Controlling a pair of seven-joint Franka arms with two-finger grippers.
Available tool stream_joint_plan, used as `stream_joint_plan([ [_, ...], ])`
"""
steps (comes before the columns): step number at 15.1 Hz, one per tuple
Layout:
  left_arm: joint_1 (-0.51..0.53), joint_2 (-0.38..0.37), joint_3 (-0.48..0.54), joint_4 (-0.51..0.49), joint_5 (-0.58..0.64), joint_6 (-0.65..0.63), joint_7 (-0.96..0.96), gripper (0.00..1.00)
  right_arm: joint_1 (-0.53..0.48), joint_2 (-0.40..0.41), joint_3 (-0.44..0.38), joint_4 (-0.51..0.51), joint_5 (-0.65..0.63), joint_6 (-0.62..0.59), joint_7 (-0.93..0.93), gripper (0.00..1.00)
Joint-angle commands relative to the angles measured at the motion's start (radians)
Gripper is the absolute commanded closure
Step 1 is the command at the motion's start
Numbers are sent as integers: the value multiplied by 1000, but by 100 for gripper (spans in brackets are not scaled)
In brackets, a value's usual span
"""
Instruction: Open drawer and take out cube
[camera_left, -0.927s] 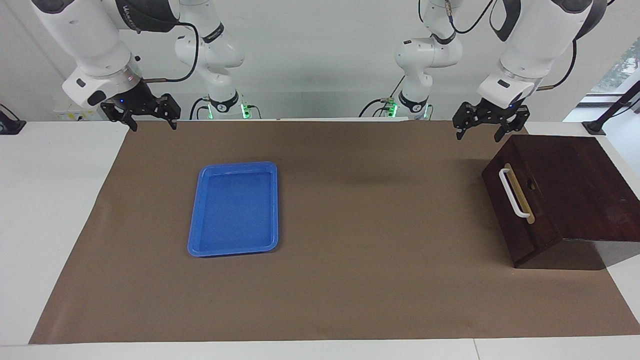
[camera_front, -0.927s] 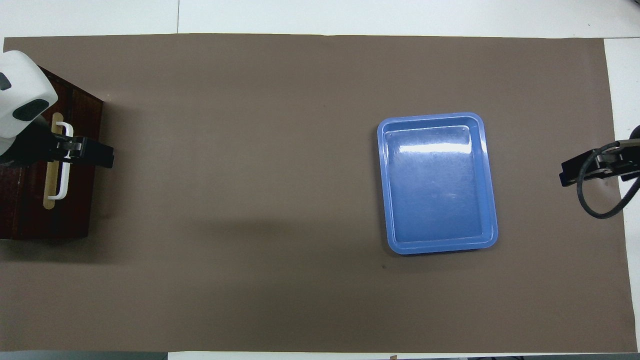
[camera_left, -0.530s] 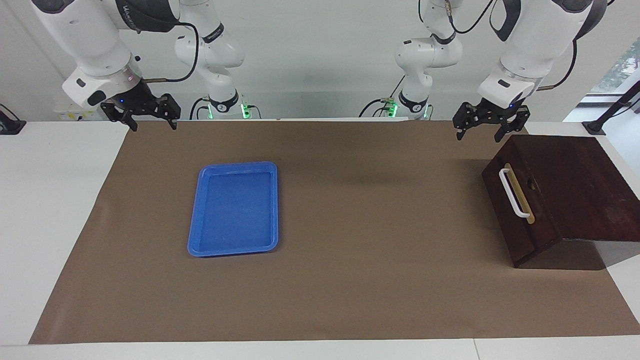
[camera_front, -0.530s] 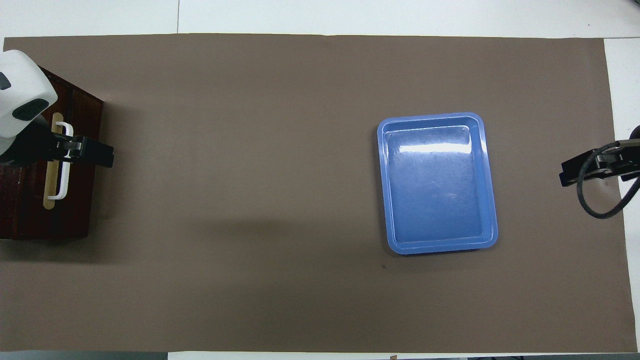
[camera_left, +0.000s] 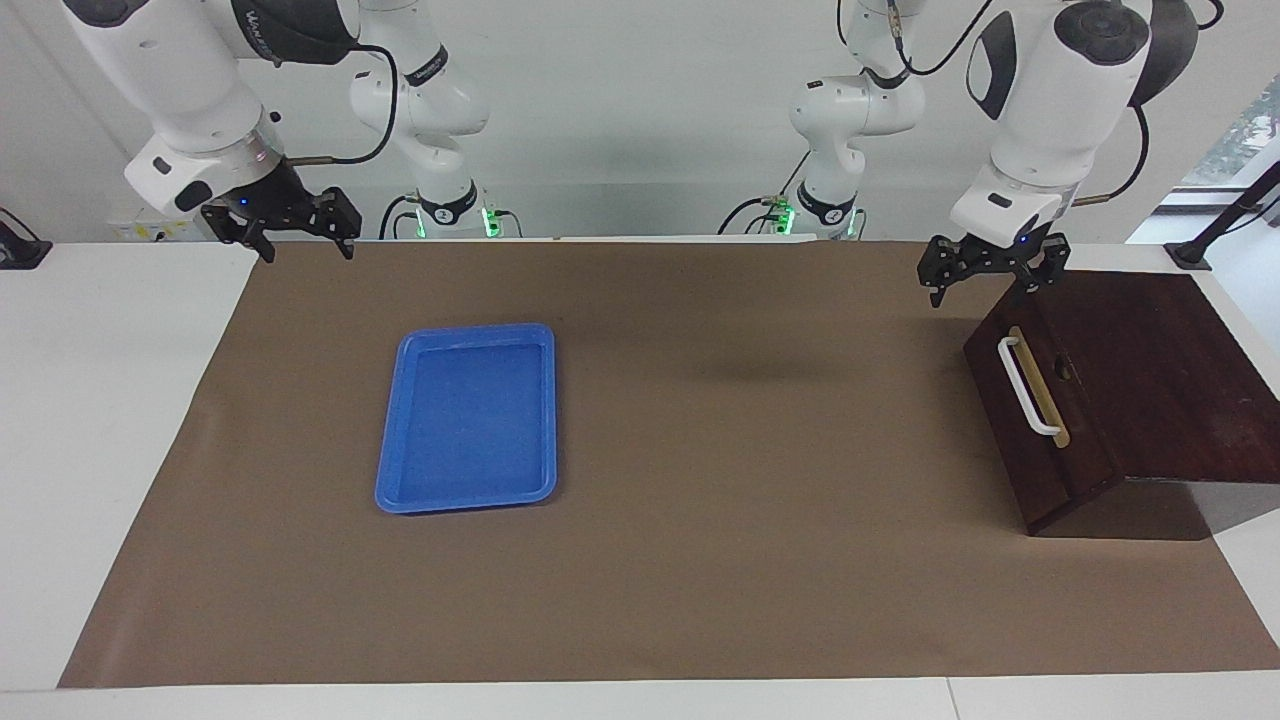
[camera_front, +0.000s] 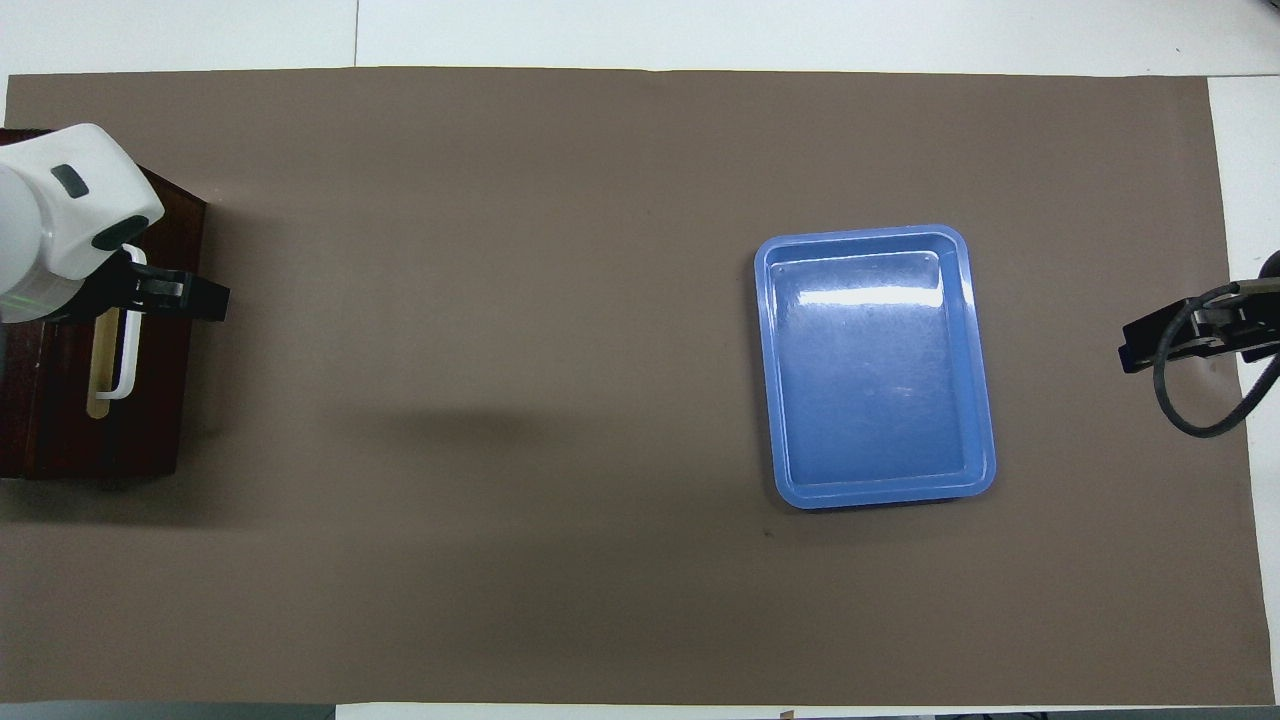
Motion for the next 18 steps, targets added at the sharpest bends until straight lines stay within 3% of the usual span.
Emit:
stream_joint_plan([
  [1,5,24,4,-55,91,59,-1,0,-17,-20,12,-26,13,21,12,0],
  [4,15,67,6,-86,135,110,-138,0,-17,-20,12,-25,13,21,13,0],
  [9,44,124,9,-150,180,262,-152,0,-17,-20,12,-25,13,21,12,0],
  [13,111,126,9,-219,186,361,-151,0,-17,-20,12,-25,12,19,12,0],
  [18,122,137,9,-236,209,383,-152,0,-17,-20,10,-25,13,21,12,0],
])
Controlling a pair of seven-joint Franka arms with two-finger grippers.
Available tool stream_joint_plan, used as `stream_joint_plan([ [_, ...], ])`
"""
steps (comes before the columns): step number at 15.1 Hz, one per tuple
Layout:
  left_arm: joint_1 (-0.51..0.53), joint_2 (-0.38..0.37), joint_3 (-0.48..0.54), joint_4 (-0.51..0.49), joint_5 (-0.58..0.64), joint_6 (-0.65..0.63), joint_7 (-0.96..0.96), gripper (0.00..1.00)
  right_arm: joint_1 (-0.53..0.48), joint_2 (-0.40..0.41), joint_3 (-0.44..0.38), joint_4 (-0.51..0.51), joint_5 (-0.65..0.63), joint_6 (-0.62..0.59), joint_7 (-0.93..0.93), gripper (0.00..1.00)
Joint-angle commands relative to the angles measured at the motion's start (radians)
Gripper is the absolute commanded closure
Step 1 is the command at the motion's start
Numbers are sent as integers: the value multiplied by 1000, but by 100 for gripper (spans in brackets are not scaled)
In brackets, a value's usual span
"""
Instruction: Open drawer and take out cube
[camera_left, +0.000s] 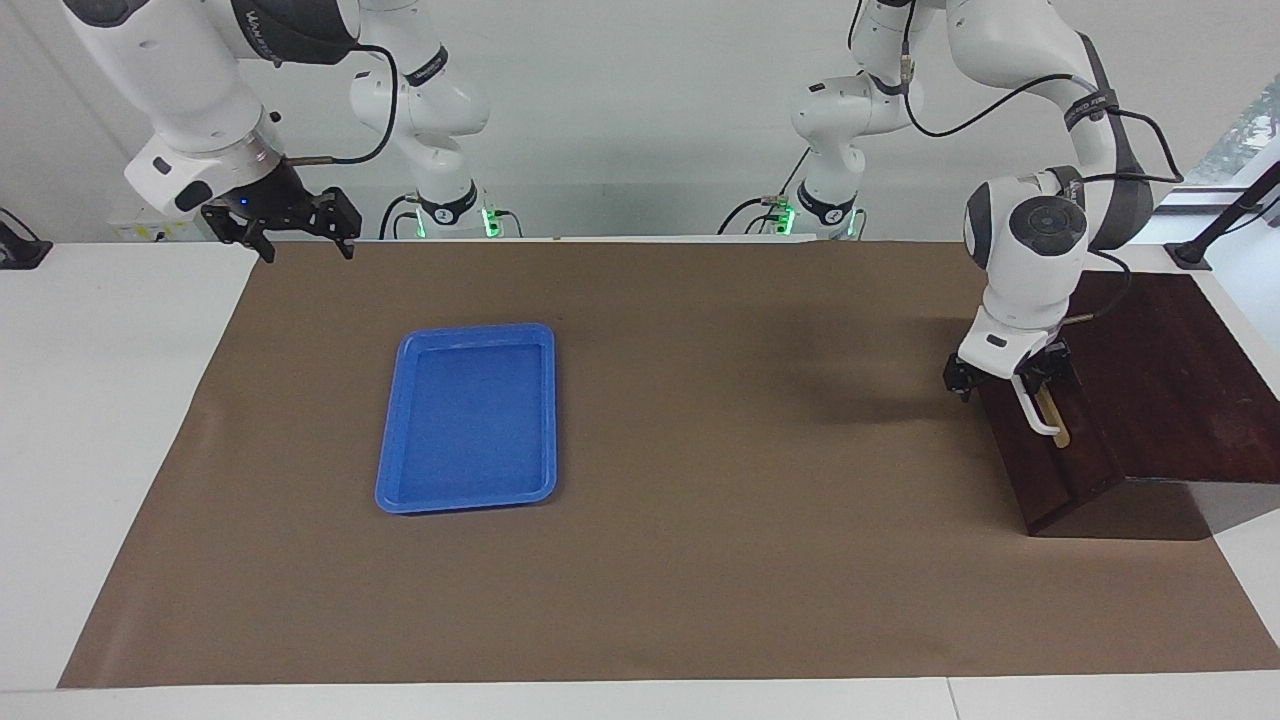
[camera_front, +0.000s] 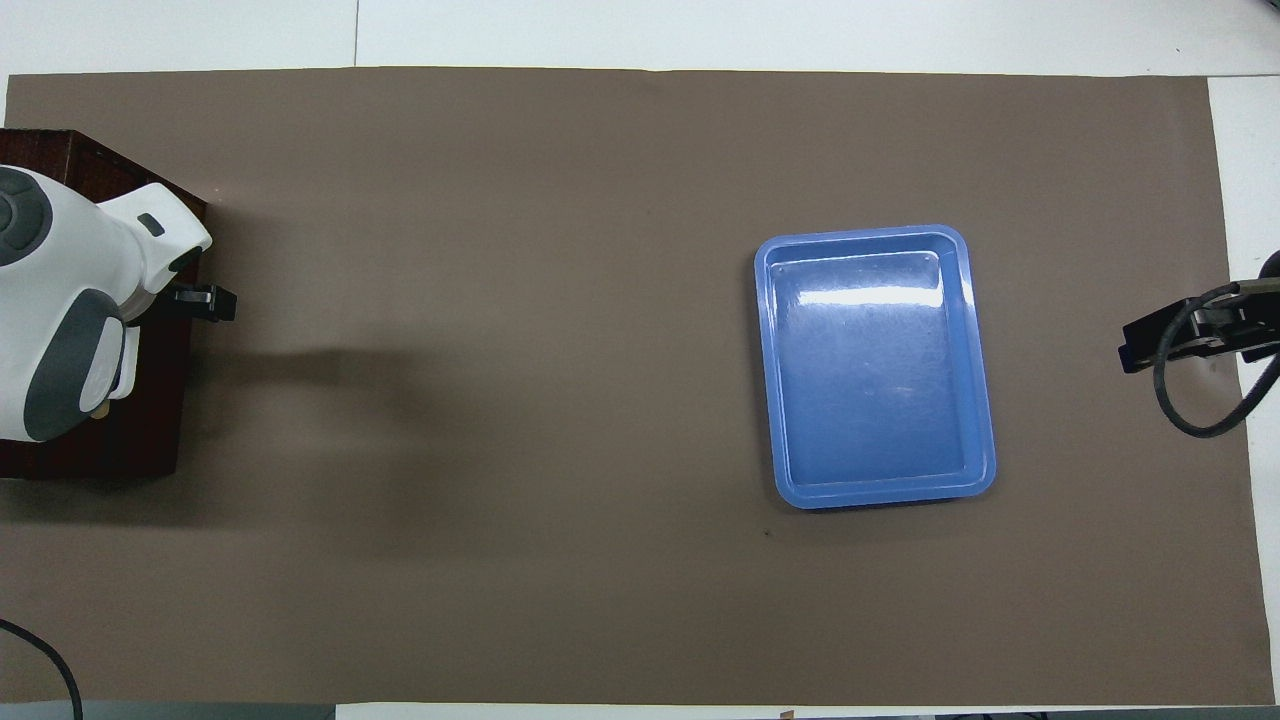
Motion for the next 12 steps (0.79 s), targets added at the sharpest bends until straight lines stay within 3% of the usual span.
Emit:
stream_joint_plan([
  [1,12,-10,-4,-47,28,55,-15,0,-17,-20,12,-26,12,21,13,0],
  [12,-60,-17,-12,-90,26,95,-11,0,-17,-22,12,-26,13,19,12,0],
])
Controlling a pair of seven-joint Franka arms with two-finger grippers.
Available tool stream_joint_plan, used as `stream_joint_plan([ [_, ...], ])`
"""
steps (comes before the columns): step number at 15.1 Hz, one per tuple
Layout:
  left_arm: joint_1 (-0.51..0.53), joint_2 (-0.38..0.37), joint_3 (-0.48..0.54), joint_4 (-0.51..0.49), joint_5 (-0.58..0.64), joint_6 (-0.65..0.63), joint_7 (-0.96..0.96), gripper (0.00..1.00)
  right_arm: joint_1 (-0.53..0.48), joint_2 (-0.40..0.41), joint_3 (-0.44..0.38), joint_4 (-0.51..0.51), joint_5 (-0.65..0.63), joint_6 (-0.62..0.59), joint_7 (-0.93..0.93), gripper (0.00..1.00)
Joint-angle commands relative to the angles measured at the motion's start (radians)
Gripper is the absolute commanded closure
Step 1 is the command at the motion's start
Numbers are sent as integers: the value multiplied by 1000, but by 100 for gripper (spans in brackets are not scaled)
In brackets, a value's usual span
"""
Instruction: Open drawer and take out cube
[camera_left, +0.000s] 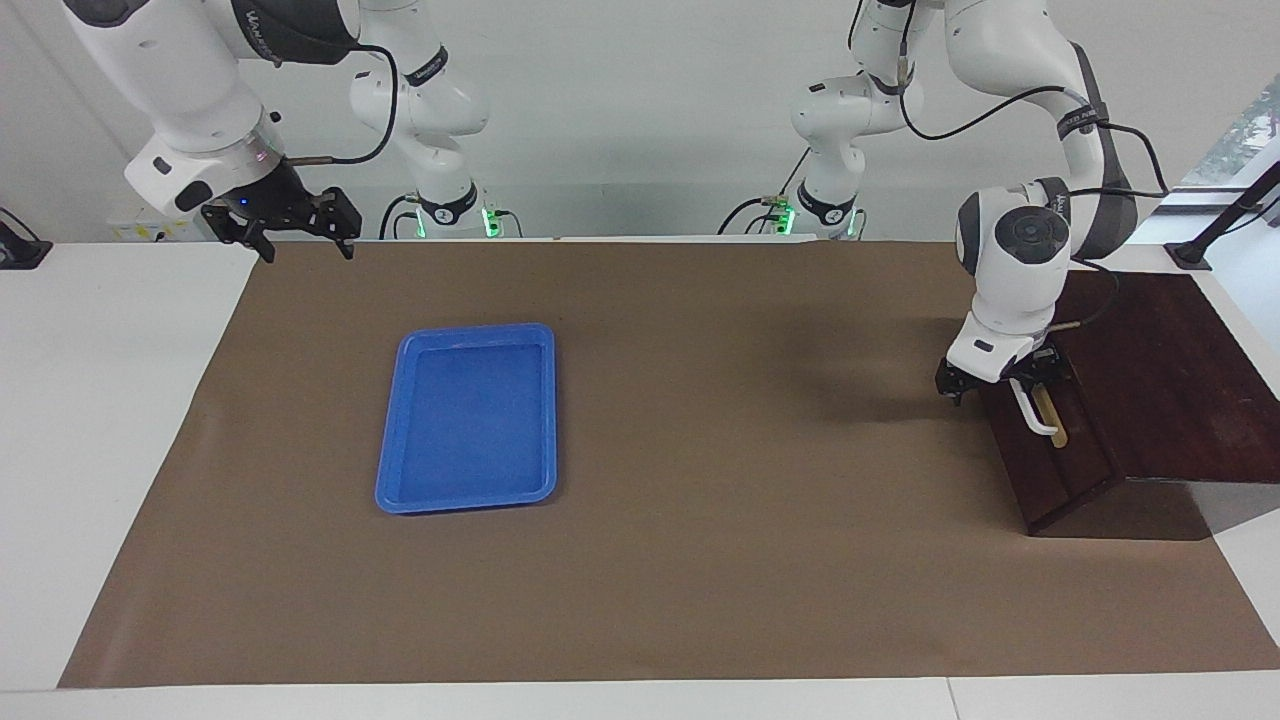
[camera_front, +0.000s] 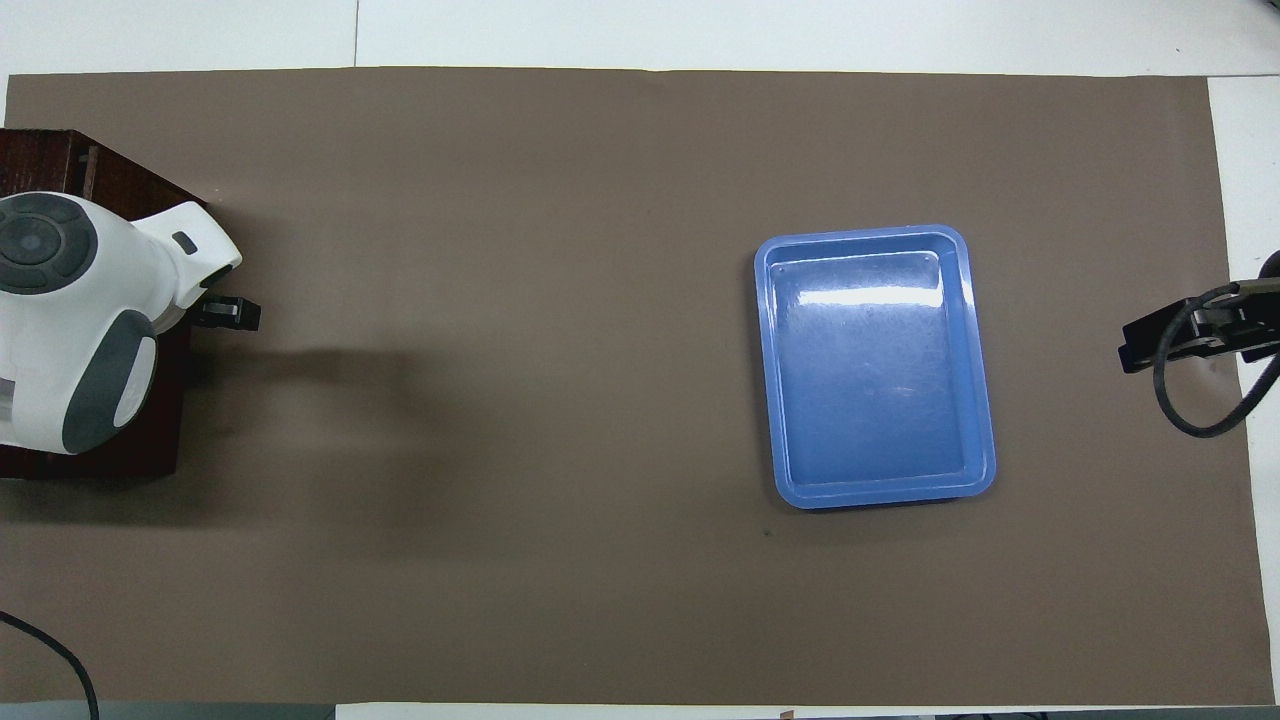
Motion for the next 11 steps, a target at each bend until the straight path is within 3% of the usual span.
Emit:
stream_joint_plan([
  [1,-65,-17,-1,-33,10,23,-15,0,-17,-22,12,-25,13,19,12,0],
  [4,-148,-17,-3,-29,-1,21,-17,0,-17,-20,12,-26,13,19,12,0],
  [11,-216,-17,-3,-16,-55,4,-24,0,-17,-20,12,-25,13,19,12,0],
])
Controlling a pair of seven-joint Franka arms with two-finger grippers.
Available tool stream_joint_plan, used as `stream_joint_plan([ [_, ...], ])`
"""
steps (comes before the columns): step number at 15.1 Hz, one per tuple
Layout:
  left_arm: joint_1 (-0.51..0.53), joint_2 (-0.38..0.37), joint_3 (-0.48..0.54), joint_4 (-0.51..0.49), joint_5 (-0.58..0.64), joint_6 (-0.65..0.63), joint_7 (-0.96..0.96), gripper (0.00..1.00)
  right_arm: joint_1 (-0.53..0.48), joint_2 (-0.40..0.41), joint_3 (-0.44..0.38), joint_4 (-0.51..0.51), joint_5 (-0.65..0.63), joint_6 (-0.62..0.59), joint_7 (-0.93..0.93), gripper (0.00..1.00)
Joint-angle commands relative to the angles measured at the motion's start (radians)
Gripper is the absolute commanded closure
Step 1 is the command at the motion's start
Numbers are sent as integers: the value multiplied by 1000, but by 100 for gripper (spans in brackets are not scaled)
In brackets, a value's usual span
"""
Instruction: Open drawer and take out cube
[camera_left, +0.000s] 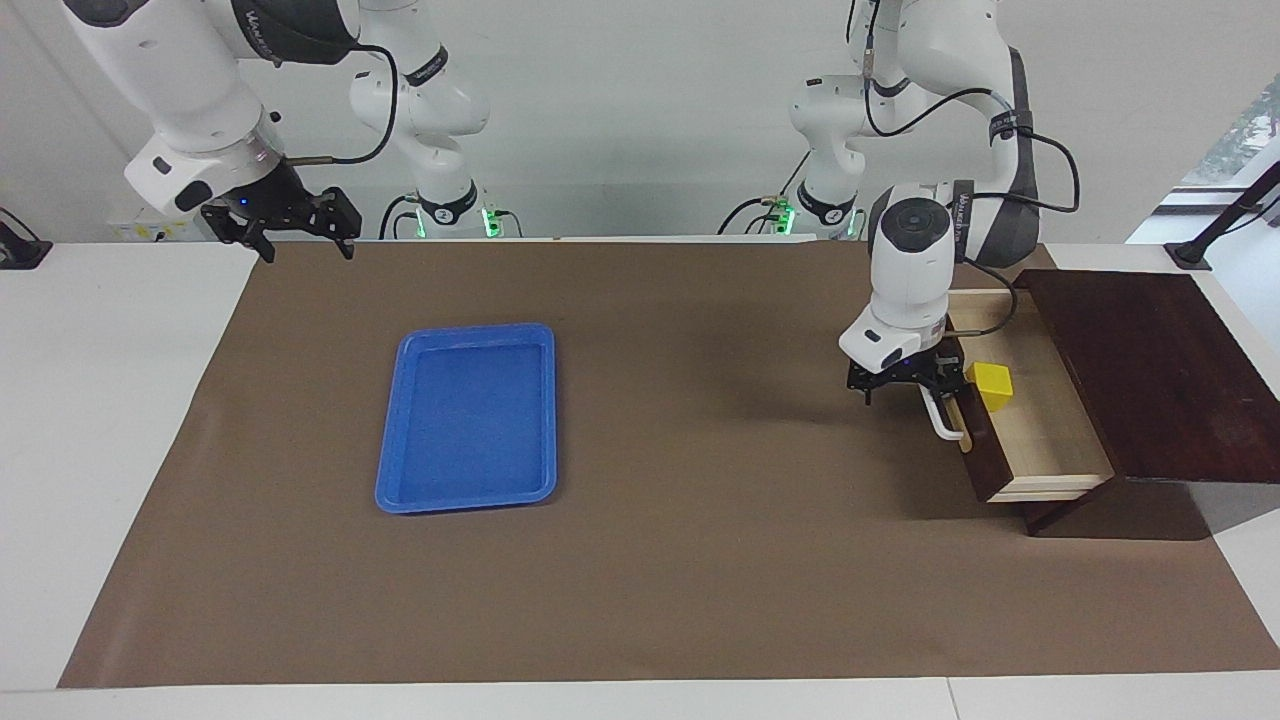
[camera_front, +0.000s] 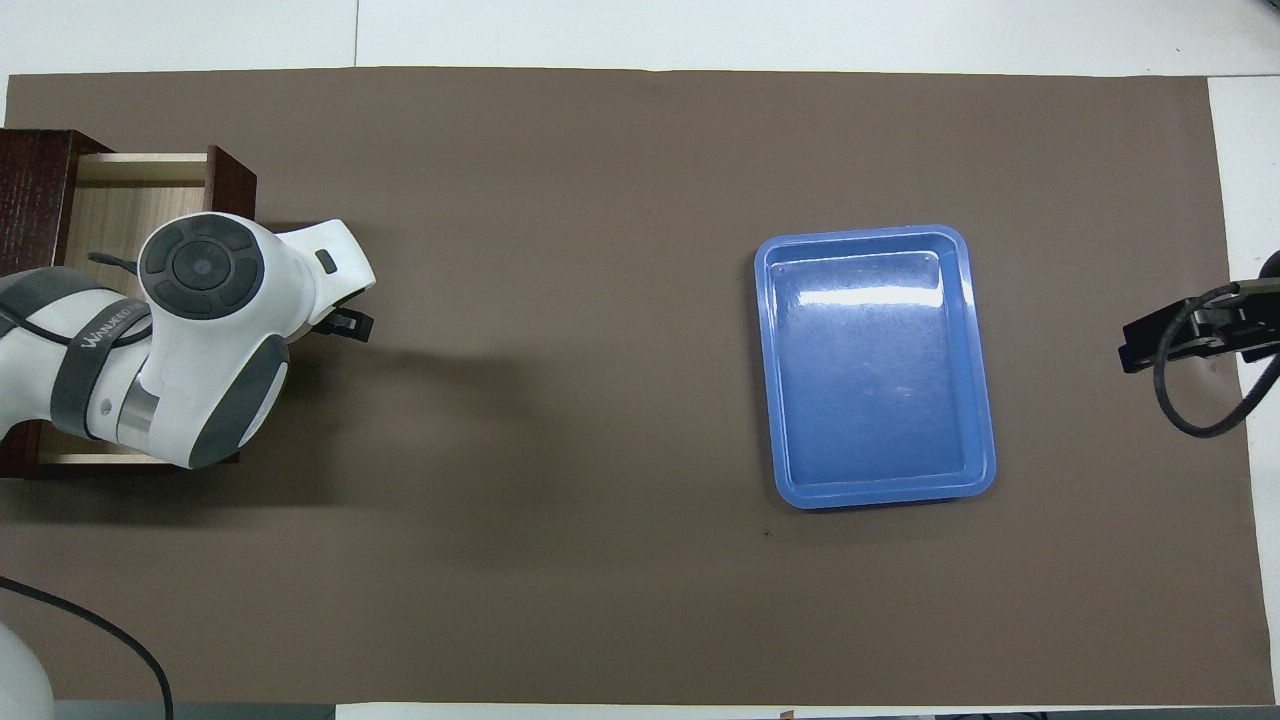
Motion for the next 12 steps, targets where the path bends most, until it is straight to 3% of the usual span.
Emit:
stream_joint_plan([
  [1,-29,-14,4,-2,-32,-16,-1,0,-17,-22,12,-25,13,19,13,0],
  [6,-65,4,1,154,-56,-199,34,0,-17,-20,12,-25,13,19,12,0],
  [10,-59,-4,6,303,-205,-344,33,0,-17,-22,12,-26,13,19,12,0],
  [12,-36,-30,19,322,-243,-373,13,0,-17,-22,12,-26,12,19,12,0],
])
